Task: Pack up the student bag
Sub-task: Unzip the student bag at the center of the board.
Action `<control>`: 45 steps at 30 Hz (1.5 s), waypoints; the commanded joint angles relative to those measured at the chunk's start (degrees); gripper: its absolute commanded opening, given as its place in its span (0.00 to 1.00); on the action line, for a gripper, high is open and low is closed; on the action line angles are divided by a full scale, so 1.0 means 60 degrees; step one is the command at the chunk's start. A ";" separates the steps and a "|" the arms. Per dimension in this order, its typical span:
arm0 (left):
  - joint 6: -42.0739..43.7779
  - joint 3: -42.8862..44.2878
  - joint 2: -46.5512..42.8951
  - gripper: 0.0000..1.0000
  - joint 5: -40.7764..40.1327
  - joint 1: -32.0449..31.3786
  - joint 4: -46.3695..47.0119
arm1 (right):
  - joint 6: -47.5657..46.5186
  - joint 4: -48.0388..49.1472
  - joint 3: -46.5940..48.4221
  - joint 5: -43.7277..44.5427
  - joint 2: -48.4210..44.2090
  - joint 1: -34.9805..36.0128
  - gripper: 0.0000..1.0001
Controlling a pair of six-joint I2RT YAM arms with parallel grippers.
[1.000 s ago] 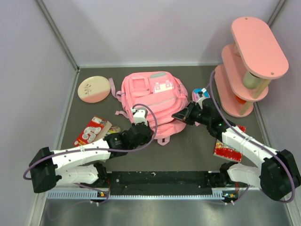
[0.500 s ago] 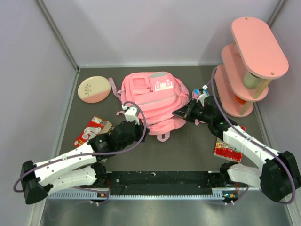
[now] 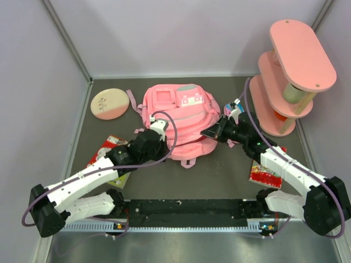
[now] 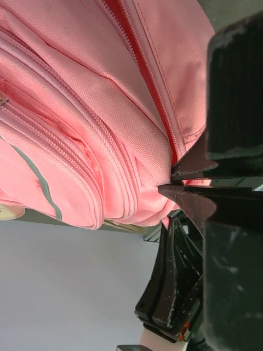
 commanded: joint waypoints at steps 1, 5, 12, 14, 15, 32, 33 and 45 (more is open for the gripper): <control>0.0778 -0.0001 0.0122 0.00 -0.1072 0.0701 -0.2458 | -0.0775 0.0363 0.0709 0.0876 -0.0447 -0.0535 0.00; 0.1114 0.0174 0.0166 0.00 -0.0590 0.1169 -0.2458 | -0.0922 0.0274 0.0943 0.0714 -0.0388 -0.0535 0.00; 0.1597 -0.0322 -0.0345 0.00 0.0843 0.1712 -0.1655 | -0.1142 -0.0107 0.1178 0.0715 -0.0330 -0.0564 0.00; 0.1687 -0.0587 -0.0667 0.00 0.2070 0.1712 -0.0820 | -0.0909 0.0256 0.1120 0.0437 -0.0155 -0.0564 0.00; 0.1629 -0.0616 -0.0741 0.00 0.2469 0.1712 -0.0615 | -0.0734 0.0491 0.1047 -0.0072 -0.0067 -0.0550 0.02; 0.0208 -0.1979 -0.0318 0.00 0.6647 0.1712 0.3972 | 0.2459 0.1899 -0.2862 0.1576 -0.1397 0.2394 0.62; 0.0149 -0.1935 -0.0245 0.00 0.6691 0.1712 0.4001 | 0.2940 0.1914 -0.3082 0.1926 -0.1675 0.2424 0.62; -0.0188 -0.2051 0.0049 0.00 0.6677 0.1712 0.4192 | 0.5198 0.2338 -0.3744 0.2222 -0.1474 0.2789 0.64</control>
